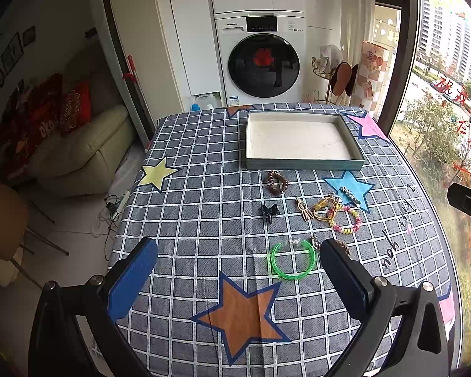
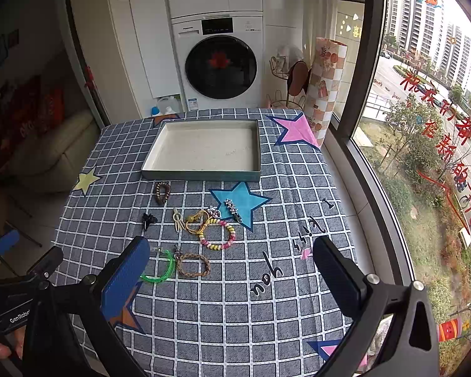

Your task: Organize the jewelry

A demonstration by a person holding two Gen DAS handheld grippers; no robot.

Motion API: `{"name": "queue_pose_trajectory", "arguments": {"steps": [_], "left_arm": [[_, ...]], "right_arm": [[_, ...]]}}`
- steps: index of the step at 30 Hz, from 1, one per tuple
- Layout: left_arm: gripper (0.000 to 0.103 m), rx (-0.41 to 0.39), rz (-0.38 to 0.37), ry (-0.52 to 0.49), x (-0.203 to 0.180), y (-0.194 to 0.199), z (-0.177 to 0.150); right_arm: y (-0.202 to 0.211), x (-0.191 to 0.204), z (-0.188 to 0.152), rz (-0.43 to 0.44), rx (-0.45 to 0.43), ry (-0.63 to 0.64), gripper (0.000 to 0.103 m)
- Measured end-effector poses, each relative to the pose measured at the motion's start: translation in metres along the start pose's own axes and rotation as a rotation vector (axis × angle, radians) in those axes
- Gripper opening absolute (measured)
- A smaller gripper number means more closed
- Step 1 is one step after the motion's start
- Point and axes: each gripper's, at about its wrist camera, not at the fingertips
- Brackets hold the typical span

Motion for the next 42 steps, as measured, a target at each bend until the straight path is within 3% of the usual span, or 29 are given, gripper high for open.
{"name": "queue_pose_trajectory", "arguments": {"steps": [42], "left_arm": [[0.103, 0.015, -0.016, -0.009, 0.0017, -0.0043, 0.0004]], "right_arm": [[0.0014, -0.0008, -0.0027, -0.009, 0.003, -0.003, 0.103]]}}
Point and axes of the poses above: each gripper's, at about its wrist camera, not at the fingertips, and y roughly against the way its jaws point, x to its left, z to its top, and after that the axes turned 13 degrees about -x, right-handed
